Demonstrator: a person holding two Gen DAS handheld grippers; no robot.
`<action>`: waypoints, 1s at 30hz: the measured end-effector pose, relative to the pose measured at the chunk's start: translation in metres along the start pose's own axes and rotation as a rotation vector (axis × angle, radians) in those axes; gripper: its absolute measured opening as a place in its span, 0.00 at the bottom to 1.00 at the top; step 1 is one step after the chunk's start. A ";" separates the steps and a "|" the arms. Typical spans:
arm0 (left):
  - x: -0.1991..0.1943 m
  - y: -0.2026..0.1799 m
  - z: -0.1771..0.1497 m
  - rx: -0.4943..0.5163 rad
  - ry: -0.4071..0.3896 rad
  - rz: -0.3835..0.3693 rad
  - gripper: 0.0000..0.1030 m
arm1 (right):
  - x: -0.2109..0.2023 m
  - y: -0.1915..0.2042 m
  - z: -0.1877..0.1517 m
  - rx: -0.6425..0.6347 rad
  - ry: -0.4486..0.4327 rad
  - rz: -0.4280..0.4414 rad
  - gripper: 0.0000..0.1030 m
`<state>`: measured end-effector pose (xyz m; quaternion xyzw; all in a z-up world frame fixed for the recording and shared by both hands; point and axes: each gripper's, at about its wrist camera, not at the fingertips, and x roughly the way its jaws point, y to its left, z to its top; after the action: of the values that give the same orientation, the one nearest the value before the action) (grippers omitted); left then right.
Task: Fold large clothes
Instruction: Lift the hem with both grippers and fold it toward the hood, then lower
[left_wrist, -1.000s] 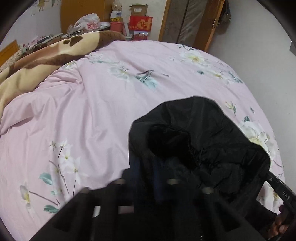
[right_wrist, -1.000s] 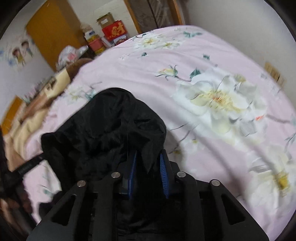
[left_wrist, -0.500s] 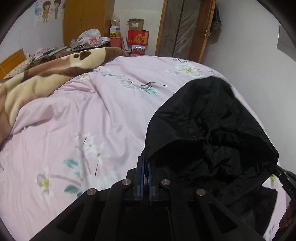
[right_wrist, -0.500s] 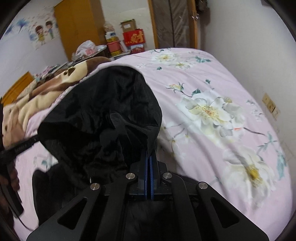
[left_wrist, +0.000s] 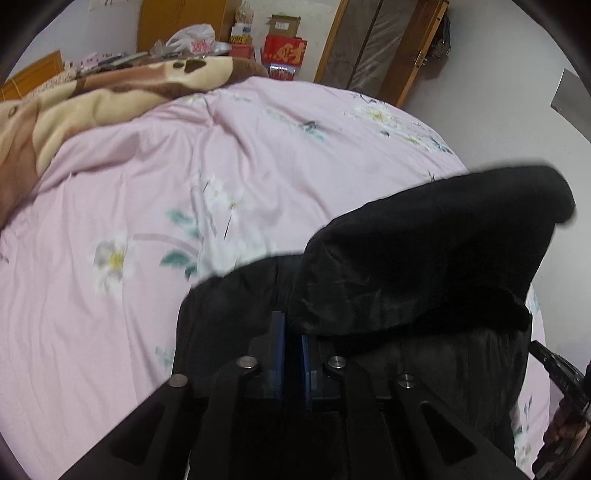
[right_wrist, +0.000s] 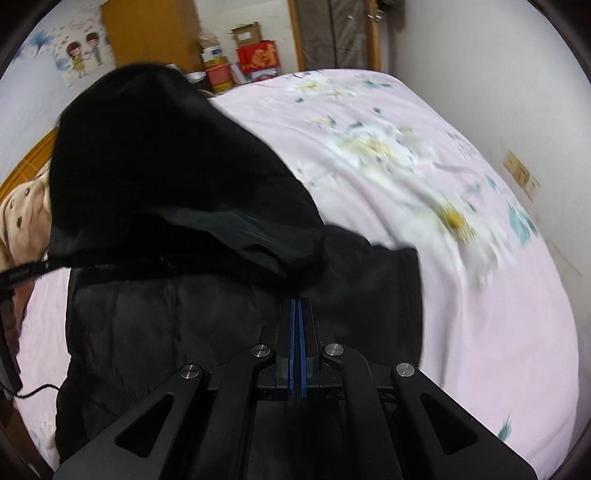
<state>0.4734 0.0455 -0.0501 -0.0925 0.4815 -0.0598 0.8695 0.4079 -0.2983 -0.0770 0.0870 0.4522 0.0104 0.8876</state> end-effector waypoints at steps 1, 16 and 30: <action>-0.002 0.002 -0.008 0.012 0.005 0.018 0.14 | -0.001 -0.002 -0.003 0.006 0.004 -0.001 0.01; -0.051 0.033 -0.027 -0.001 -0.032 0.021 0.55 | -0.044 0.047 0.002 -0.085 -0.118 0.073 0.29; 0.023 -0.061 -0.003 0.081 0.021 -0.080 0.66 | 0.041 0.139 0.012 -0.234 -0.103 0.101 0.48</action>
<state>0.4822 -0.0191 -0.0574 -0.0760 0.4838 -0.1150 0.8643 0.4501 -0.1590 -0.0799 0.0061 0.3966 0.1034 0.9121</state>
